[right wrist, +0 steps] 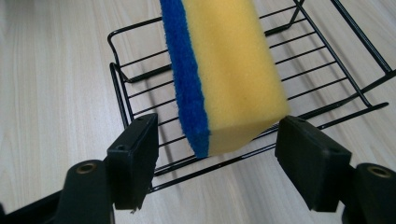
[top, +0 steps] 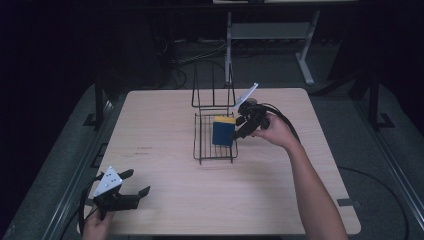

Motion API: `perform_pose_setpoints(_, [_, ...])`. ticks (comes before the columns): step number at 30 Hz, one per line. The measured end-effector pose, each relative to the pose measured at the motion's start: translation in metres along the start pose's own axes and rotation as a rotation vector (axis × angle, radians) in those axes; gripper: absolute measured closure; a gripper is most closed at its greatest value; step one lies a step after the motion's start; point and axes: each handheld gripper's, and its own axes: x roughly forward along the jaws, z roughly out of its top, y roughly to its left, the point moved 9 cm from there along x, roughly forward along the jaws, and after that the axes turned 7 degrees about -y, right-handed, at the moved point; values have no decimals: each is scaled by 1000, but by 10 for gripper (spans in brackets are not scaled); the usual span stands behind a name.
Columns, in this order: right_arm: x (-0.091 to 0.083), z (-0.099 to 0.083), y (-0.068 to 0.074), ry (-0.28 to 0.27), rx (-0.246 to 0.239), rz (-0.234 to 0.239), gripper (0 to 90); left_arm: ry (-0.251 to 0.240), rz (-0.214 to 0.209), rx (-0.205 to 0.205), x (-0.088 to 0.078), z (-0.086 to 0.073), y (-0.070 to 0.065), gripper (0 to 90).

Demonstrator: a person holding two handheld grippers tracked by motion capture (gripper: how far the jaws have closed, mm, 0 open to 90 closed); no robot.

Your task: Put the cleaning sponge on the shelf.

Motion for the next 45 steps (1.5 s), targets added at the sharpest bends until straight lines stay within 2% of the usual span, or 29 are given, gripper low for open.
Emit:
perform_pose_setpoints(5, [-3, -2, 0, -2, -1, -9, 282, 1, 0, -2, 1, 0, 0, 162])
perform_pose_setpoints(15, [-13, -13, -3, -14, 35, -30, 242, 5, -4, -4, 2, 0, 0, 162])
perform_pose_setpoints(19, [-15, -18, -3, -2, 38, -35, 230, 6, -5, -2, 3, 0, 0, 162])
perform_pose_setpoints(45, [-25, -39, 2, 3, 66, -42, 221, 2, -10, 3, 2, 1, -2, 162])
